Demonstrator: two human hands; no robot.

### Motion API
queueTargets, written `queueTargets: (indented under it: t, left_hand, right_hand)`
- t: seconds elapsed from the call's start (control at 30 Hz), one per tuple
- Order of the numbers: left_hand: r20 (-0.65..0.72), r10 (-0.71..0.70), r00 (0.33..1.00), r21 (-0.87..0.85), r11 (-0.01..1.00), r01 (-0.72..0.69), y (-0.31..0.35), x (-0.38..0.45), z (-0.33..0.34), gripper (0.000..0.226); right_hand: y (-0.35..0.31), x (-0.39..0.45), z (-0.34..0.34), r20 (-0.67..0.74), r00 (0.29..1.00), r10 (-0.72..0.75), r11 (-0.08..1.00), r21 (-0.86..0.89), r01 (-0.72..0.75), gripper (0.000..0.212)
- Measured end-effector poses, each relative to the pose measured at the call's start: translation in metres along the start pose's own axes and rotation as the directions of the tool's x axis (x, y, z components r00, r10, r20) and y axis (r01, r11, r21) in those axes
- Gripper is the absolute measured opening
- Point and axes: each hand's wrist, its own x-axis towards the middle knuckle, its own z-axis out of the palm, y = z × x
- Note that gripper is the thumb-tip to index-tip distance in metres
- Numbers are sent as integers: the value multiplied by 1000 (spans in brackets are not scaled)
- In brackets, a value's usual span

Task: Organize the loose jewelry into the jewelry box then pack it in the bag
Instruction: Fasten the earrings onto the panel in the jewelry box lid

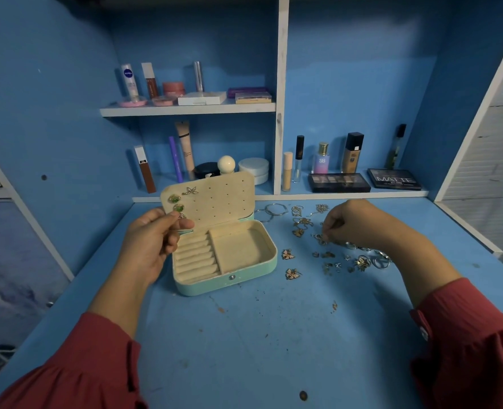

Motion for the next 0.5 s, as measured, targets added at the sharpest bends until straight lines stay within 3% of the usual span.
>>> queueTargets:
  t: [0.23,0.5]
  left_hand:
    - [-11,9,1000,7,1000,-9,-2,2,0,9]
    - [-99,136,986,180,977,-117,-8,13,-6,14]
  right_hand:
    - [-4,-2,0,6,1000,-20,999,40,20,18]
    - [-28,-3,11,-206,974,-98,964,224,144,11]
